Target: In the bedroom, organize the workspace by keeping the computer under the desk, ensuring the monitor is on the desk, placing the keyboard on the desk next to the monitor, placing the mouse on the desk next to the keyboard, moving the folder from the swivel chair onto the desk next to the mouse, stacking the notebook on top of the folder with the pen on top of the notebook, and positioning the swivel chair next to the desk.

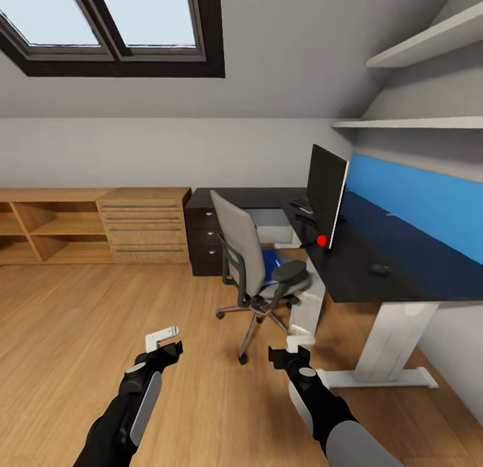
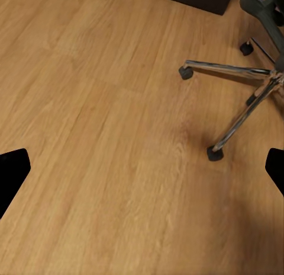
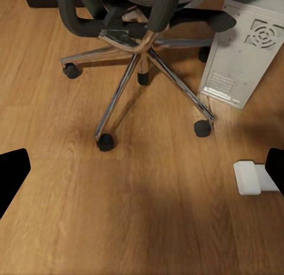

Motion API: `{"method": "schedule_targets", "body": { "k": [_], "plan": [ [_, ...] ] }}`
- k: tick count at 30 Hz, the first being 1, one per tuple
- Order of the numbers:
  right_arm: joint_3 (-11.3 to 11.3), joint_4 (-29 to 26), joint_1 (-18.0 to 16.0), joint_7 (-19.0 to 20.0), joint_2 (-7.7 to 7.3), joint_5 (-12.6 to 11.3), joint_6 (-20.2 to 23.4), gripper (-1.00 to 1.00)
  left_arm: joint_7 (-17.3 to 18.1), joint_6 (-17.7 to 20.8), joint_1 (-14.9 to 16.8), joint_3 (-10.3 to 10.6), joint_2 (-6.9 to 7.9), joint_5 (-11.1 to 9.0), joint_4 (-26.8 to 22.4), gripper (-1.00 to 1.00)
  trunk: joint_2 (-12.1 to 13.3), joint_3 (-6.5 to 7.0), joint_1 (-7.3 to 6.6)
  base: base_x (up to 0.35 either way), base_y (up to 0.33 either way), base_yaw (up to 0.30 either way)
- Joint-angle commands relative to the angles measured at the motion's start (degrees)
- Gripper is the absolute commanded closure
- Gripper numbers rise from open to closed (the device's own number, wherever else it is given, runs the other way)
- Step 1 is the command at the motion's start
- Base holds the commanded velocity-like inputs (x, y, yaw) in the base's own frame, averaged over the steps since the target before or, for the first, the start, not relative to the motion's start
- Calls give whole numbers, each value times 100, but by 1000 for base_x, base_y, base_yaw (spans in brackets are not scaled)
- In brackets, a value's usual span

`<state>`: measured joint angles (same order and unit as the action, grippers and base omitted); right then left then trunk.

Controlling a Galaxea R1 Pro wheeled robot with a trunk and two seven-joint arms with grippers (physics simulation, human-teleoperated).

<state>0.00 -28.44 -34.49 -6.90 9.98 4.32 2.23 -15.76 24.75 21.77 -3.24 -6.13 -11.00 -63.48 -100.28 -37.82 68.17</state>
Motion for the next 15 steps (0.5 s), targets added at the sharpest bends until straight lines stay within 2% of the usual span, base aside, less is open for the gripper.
{"method": "schedule_targets", "body": {
  "k": [1,10,13,15],
  "plan": [
    [0,-8,-3,-22,2,48,23,-100,-33,24,3,-3,-3,-60,-38,-100,-44,-24,22,0,0,0],
    [-5,-255,5,-31,2,60,-31,-100,-33,54,-22,-10,5,-60,-403,-100,-405,-186,220,0,0,0],
    [-4,-872,181,-31,2,59,9,-100,-33,56,-23,-10,6,-57,-454,-100,-526,-240,286,0,0,0],
    [-3,-1029,253,-31,2,59,48,-100,-33,56,-23,-10,6,-55,-459,-100,-606,-276,330,0,0,0]
  ]
}}
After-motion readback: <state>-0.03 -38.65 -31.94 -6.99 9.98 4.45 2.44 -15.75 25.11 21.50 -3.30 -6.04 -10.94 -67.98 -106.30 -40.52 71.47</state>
